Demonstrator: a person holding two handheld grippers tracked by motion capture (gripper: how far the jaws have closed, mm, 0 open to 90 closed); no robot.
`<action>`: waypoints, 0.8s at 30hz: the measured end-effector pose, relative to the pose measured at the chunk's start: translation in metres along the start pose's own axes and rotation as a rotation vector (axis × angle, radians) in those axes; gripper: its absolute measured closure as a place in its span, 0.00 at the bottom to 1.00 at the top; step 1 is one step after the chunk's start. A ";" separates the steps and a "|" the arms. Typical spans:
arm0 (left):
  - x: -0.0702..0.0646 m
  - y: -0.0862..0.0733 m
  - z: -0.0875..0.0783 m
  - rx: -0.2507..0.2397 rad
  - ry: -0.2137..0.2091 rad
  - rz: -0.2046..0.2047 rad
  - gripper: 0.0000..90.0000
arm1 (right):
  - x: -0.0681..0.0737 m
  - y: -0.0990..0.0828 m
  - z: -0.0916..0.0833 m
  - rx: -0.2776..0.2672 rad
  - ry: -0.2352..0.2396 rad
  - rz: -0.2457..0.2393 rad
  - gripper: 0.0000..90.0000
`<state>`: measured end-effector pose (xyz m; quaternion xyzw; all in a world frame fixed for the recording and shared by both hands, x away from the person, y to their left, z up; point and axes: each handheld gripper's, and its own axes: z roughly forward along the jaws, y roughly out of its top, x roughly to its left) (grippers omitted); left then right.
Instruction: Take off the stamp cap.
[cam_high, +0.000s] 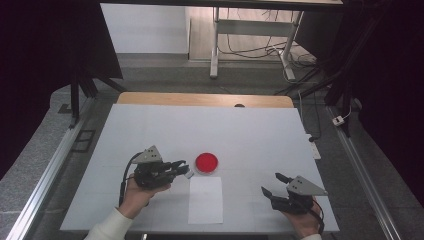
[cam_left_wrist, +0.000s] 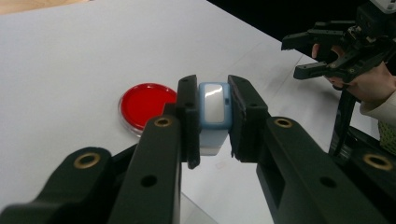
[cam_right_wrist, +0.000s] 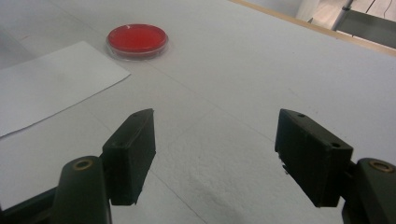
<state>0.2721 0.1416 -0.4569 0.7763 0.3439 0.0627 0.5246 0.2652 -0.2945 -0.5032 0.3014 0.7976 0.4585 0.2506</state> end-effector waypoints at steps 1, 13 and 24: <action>-0.001 0.002 0.001 -0.001 -0.004 0.001 0.84 | 0.000 0.000 0.000 -0.001 -0.001 0.000 0.31; -0.011 0.013 0.021 -0.004 -0.040 0.011 0.84 | 0.002 0.003 0.002 -0.002 0.001 -0.005 0.32; -0.014 0.013 0.027 -0.005 -0.053 0.013 0.84 | 0.016 0.014 0.008 -0.014 0.016 -0.008 0.32</action>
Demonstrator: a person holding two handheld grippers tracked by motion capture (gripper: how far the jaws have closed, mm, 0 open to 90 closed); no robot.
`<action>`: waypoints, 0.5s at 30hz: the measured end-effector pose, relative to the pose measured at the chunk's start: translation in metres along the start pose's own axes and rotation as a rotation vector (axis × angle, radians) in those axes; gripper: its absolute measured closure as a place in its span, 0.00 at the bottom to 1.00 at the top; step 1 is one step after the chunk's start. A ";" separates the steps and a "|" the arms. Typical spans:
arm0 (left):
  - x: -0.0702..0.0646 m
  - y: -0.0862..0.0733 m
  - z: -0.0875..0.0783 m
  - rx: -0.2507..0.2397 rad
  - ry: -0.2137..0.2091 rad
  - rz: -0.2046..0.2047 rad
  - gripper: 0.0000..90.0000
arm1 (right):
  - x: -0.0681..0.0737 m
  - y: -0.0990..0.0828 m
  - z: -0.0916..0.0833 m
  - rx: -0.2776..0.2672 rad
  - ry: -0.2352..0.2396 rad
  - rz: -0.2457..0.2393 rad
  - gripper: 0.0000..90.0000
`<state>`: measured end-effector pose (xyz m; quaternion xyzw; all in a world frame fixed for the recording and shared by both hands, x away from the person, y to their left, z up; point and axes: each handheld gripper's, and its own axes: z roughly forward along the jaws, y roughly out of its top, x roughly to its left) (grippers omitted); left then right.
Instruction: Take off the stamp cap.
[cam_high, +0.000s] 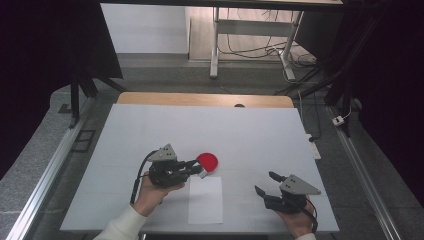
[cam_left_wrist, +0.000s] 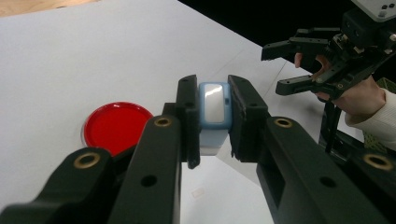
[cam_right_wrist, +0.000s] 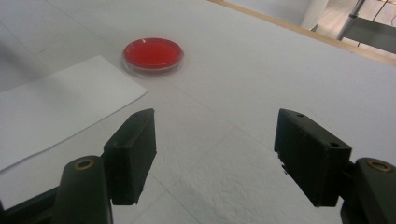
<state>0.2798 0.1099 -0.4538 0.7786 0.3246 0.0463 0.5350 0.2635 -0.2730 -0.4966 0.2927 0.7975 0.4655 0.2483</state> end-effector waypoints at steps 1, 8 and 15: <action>0.000 0.000 0.000 0.000 0.001 0.002 0.84 | 0.002 0.001 0.001 0.001 0.003 -0.003 0.32; -0.001 0.000 0.001 0.002 -0.002 0.002 0.84 | 0.012 0.009 0.009 -0.002 0.041 -0.002 0.33; -0.001 0.000 0.003 0.004 0.000 0.003 0.84 | 0.023 0.017 0.015 -0.013 0.064 -0.006 0.34</action>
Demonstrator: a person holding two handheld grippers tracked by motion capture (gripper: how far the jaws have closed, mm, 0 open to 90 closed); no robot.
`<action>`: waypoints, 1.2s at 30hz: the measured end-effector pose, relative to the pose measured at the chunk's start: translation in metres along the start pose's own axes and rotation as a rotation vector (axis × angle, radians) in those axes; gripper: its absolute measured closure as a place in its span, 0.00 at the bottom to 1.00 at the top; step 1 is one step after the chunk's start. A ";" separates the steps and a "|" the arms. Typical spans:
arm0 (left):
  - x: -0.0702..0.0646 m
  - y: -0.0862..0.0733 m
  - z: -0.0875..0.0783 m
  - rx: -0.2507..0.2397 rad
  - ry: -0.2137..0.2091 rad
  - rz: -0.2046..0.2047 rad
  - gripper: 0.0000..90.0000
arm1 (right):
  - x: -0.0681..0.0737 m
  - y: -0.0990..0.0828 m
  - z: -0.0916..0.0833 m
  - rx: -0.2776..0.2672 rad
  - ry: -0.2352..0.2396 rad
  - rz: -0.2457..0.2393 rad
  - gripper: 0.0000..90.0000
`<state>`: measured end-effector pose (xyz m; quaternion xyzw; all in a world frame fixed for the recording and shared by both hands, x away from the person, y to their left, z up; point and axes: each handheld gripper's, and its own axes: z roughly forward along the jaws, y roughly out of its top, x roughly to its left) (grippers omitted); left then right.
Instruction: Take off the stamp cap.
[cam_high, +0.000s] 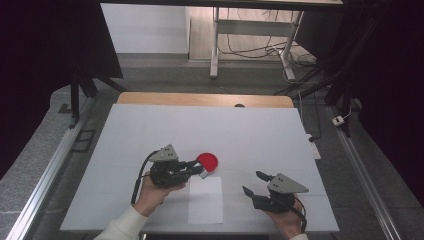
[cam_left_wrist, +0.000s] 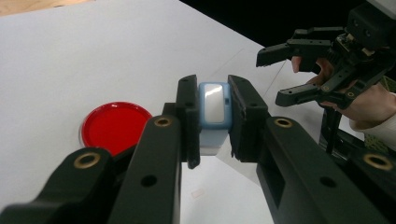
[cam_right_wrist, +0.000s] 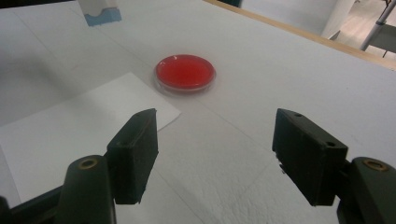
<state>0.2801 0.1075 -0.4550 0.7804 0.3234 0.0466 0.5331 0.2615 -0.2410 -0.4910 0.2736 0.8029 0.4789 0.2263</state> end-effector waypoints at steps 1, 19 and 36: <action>0.000 0.000 0.000 0.001 -0.001 0.000 0.84 | 0.002 0.002 0.002 -0.005 0.007 -0.002 0.34; -0.002 0.000 0.007 0.012 -0.017 0.006 0.84 | 0.021 0.008 0.017 0.004 0.041 -0.043 0.32; -0.002 -0.001 0.009 0.018 -0.019 0.004 0.84 | 0.030 0.019 0.033 0.000 0.071 -0.067 0.32</action>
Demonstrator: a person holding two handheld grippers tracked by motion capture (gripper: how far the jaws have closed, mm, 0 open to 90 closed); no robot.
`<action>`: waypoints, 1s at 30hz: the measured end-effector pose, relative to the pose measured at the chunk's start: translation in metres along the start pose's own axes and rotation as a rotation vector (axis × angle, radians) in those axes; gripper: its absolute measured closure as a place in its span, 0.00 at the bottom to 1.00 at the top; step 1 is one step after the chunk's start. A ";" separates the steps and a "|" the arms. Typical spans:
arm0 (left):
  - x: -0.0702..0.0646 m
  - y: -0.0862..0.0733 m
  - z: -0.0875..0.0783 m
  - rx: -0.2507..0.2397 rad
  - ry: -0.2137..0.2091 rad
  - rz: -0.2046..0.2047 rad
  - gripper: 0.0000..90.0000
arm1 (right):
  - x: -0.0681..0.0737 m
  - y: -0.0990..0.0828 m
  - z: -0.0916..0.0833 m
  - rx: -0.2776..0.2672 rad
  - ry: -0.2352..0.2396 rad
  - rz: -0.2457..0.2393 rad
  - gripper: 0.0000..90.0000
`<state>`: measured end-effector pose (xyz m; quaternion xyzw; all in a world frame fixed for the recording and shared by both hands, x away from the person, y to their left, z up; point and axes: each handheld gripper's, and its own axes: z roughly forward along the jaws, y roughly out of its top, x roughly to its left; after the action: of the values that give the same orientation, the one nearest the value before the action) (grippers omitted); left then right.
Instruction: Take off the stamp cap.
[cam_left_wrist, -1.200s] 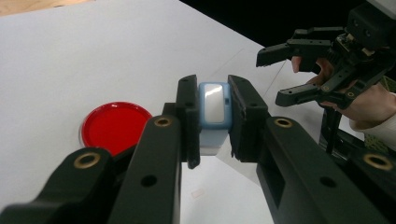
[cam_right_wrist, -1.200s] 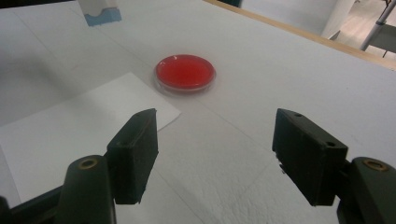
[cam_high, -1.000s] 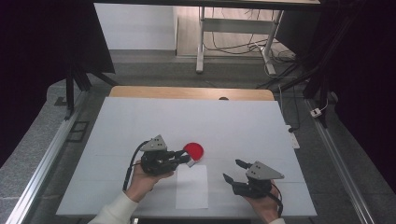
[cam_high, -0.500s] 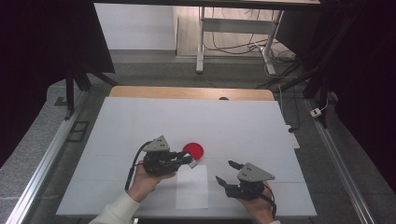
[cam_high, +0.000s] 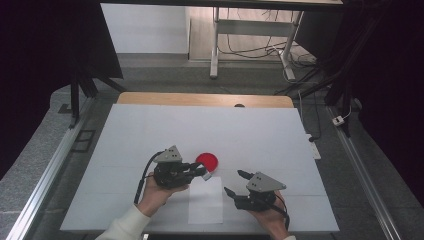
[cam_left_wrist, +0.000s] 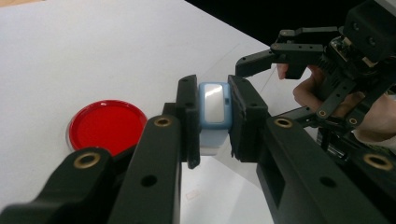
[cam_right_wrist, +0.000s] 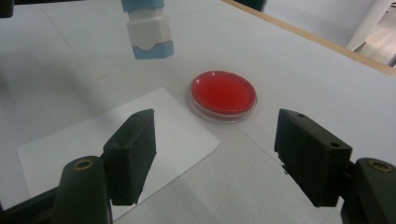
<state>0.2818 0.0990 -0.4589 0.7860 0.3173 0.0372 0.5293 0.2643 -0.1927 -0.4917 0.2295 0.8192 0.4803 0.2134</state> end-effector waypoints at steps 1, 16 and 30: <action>0.000 0.000 0.000 0.001 0.001 0.001 0.84 | 0.000 0.000 0.001 -0.001 0.000 0.002 0.32; -0.001 -0.001 0.000 0.000 0.007 0.000 0.84 | 0.012 0.009 0.017 0.000 0.017 -0.020 0.32; -0.002 -0.001 0.001 -0.007 0.005 -0.002 0.84 | 0.025 0.016 0.030 0.012 0.034 -0.050 0.34</action>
<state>0.2800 0.0972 -0.4595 0.7838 0.3193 0.0394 0.5312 0.2642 -0.1509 -0.4943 0.2020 0.8311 0.4736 0.2102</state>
